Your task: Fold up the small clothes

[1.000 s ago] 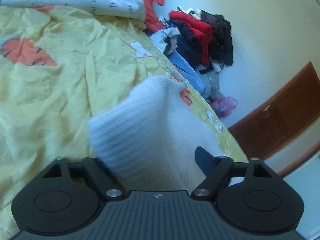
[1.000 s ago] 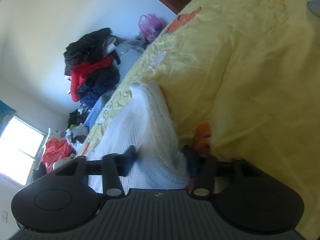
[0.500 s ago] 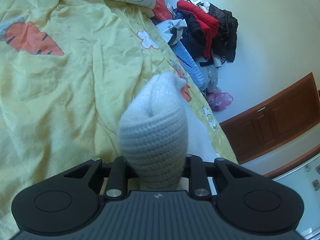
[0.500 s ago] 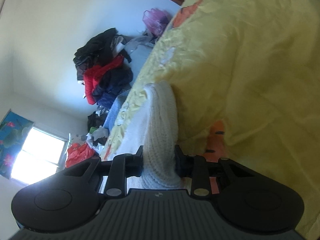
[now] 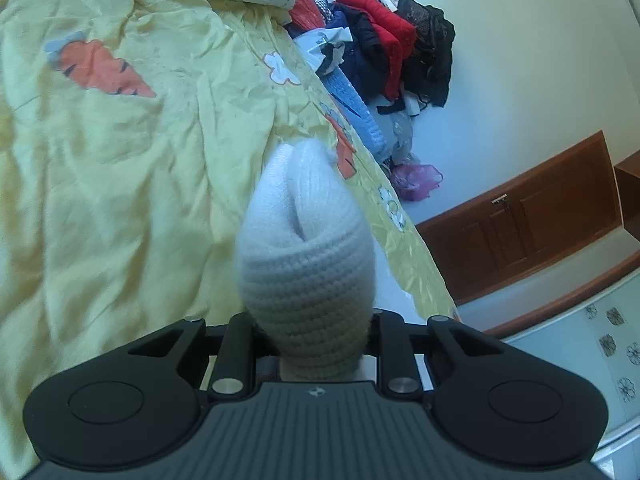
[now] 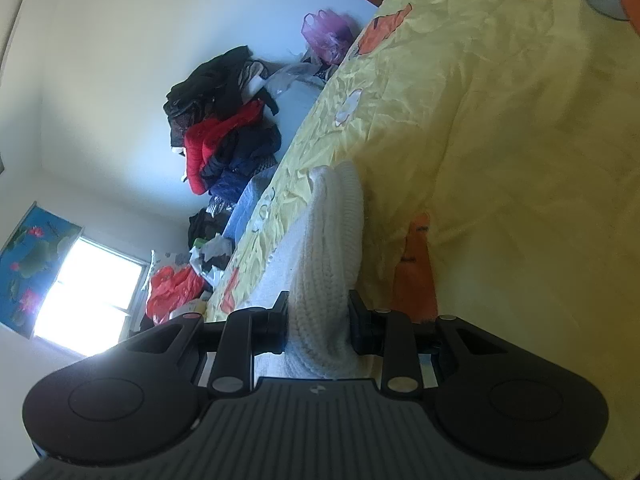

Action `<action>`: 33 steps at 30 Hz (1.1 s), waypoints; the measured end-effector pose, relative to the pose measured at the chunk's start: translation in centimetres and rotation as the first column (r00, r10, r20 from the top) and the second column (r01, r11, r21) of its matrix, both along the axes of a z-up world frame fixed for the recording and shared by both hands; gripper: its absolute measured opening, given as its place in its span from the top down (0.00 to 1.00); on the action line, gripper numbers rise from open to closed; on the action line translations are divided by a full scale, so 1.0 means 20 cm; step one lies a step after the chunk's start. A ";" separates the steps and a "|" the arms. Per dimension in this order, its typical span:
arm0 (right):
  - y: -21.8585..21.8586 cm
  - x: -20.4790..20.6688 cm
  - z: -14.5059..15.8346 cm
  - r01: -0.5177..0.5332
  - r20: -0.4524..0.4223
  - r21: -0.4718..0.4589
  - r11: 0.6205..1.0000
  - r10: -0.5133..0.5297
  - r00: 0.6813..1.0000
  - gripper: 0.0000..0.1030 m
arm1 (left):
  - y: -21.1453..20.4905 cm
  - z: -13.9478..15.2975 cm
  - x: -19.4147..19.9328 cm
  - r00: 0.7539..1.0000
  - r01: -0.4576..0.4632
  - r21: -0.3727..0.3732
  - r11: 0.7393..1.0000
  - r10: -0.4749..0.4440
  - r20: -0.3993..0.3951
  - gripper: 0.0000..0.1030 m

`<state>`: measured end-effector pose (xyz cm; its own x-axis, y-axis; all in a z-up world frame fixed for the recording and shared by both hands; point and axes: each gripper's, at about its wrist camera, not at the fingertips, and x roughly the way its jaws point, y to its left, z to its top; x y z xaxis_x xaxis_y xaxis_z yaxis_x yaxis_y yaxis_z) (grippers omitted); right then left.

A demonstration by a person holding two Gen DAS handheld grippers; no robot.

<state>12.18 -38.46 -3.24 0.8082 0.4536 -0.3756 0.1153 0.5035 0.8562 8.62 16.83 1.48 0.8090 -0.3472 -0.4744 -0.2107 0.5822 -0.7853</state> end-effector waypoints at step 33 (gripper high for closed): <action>-0.12 -0.71 -0.04 -0.058 -0.100 -0.010 0.998 0.056 0.993 0.61 | 0.08 -0.13 -0.66 0.984 0.148 -0.030 0.989 -0.150 -0.095 0.69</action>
<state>-2.08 -40.88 -4.01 0.7393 0.4926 -0.4590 0.1707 0.5223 0.8355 -4.49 18.44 -1.21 0.6983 -0.4715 -0.5385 -0.1985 0.5952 -0.7786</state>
